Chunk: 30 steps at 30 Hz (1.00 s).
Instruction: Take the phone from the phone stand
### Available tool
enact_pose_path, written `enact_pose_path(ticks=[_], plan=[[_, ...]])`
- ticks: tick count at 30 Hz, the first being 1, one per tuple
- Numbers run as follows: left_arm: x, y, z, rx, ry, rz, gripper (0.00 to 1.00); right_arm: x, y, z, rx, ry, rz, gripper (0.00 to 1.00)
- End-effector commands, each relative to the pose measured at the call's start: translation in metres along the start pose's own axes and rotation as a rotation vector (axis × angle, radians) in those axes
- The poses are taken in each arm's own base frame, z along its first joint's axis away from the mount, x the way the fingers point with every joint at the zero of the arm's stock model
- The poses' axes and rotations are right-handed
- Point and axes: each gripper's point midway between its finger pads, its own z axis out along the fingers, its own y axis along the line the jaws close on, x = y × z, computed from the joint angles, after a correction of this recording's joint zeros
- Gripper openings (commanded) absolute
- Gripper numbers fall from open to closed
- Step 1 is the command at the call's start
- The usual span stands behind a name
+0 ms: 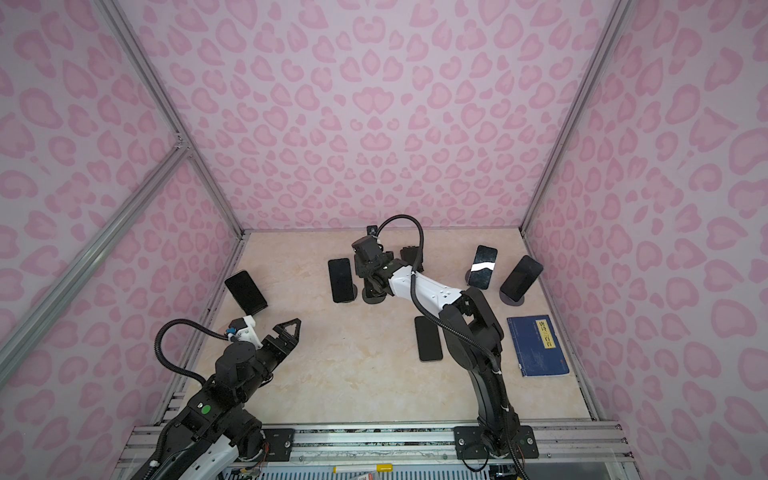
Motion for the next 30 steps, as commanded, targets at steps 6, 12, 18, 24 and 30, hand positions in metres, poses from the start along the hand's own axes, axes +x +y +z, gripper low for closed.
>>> enact_pose_path(ticks=[6, 12, 18, 24, 30], plan=[[-0.008, -0.006, -0.003, 0.014, -0.032, 0.006, 0.97, -0.02, 0.003, -0.021, -0.039, -0.061, 0.003, 0.74], [-0.017, -0.017, -0.009, 0.035, -0.058, 0.026, 0.97, -0.027, 0.002, -0.036, -0.058, -0.082, 0.001, 0.73], [-0.016, -0.02, -0.008, 0.046, -0.043, 0.012, 0.97, -0.031, -0.004, -0.053, -0.063, -0.101, 0.007, 0.73], [0.002, -0.027, 0.0, 0.084, 0.049, 0.021, 0.97, -0.024, -0.012, -0.075, -0.072, -0.101, 0.004, 0.73], [0.026, -0.038, 0.012, 0.145, 0.169, 0.013, 0.97, -0.016, -0.021, -0.099, -0.074, -0.083, -0.026, 0.73]])
